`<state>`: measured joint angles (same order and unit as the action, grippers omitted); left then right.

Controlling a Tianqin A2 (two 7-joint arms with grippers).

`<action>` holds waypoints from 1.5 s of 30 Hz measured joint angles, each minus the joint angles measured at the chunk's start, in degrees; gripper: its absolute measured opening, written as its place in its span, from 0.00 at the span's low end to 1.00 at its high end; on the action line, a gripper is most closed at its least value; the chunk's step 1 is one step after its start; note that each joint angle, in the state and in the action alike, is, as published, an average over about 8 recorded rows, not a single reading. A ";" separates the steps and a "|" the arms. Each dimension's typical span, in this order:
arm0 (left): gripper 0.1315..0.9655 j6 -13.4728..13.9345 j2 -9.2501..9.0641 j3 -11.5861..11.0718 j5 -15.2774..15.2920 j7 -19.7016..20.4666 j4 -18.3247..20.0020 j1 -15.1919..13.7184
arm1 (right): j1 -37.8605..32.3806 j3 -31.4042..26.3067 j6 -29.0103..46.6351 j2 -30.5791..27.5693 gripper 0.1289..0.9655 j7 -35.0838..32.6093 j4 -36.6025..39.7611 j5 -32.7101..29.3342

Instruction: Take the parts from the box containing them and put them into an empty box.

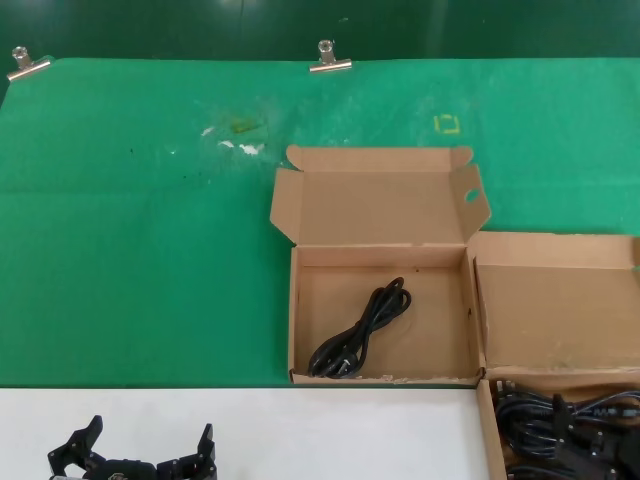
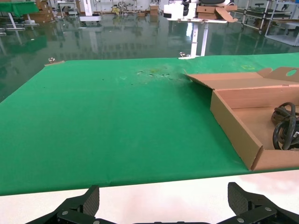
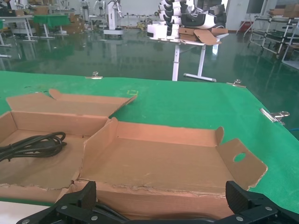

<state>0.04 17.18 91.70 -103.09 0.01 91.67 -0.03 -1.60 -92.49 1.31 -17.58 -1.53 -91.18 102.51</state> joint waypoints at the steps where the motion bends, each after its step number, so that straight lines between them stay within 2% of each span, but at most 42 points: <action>1: 1.00 0.00 0.00 0.00 0.00 0.00 0.00 0.00 | 0.00 0.00 0.00 0.00 1.00 0.00 0.00 0.00; 45: 1.00 0.00 0.00 0.00 0.00 0.00 0.00 0.00 | 0.00 0.00 0.00 0.00 1.00 0.00 0.00 0.00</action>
<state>0.04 17.18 91.70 -103.09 0.01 91.67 -0.03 -1.60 -92.49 1.31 -17.58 -1.53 -91.18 102.51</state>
